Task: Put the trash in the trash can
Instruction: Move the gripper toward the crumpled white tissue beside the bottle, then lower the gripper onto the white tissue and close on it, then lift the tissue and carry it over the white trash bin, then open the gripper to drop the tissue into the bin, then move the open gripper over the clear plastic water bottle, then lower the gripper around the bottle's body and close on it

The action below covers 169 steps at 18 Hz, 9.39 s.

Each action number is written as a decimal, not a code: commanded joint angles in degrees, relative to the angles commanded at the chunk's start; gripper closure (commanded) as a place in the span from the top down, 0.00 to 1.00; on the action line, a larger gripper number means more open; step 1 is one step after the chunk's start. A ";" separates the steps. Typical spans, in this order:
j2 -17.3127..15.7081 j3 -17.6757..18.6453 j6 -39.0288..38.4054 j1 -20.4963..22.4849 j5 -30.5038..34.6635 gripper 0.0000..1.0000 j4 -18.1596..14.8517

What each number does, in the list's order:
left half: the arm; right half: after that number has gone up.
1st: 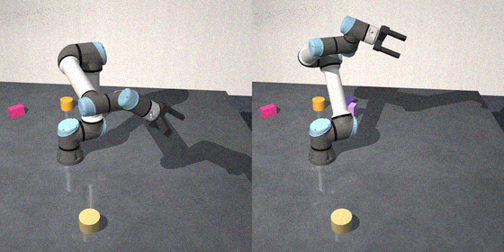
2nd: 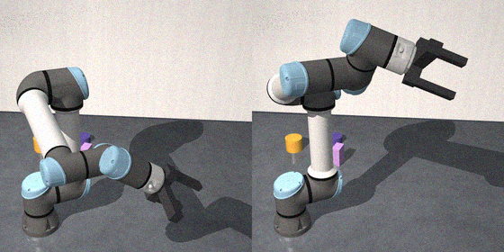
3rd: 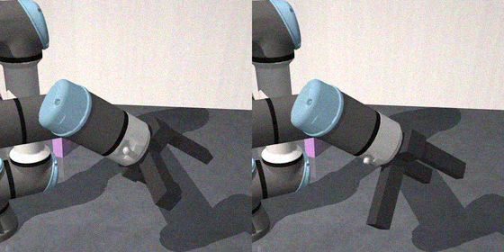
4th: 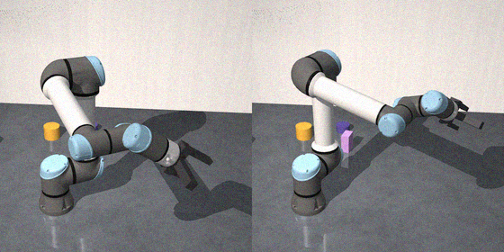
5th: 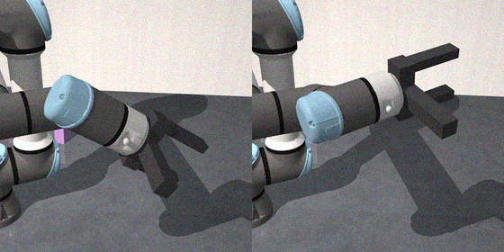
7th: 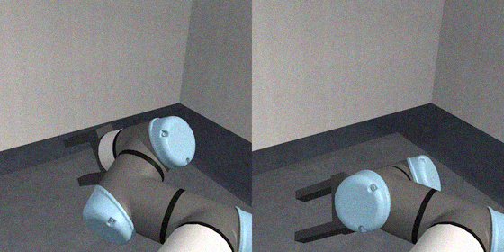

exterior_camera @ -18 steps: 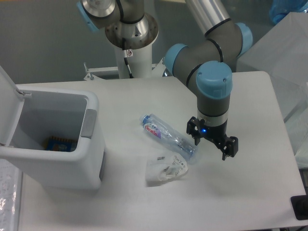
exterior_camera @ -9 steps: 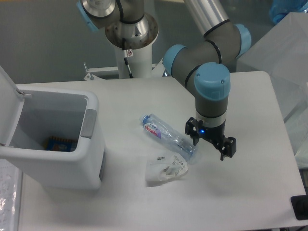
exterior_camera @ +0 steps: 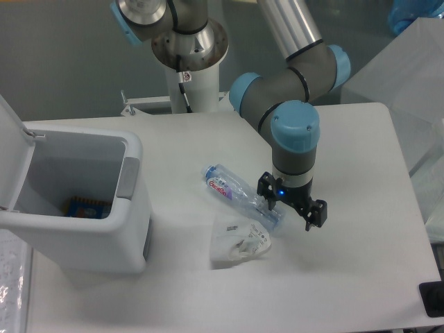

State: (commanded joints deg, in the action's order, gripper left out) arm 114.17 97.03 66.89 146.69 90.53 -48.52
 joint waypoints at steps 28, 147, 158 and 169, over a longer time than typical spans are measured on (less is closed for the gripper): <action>7.21 -3.77 -19.34 -10.55 5.36 0.00 0.35; 6.95 -3.16 -61.35 -3.08 2.20 0.56 -4.65; -0.52 -15.54 -61.17 -5.71 0.36 0.55 -3.96; -1.32 -32.42 -61.17 -6.15 -12.20 0.54 3.60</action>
State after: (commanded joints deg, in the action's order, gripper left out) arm 112.85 64.61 5.71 140.54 78.32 -44.92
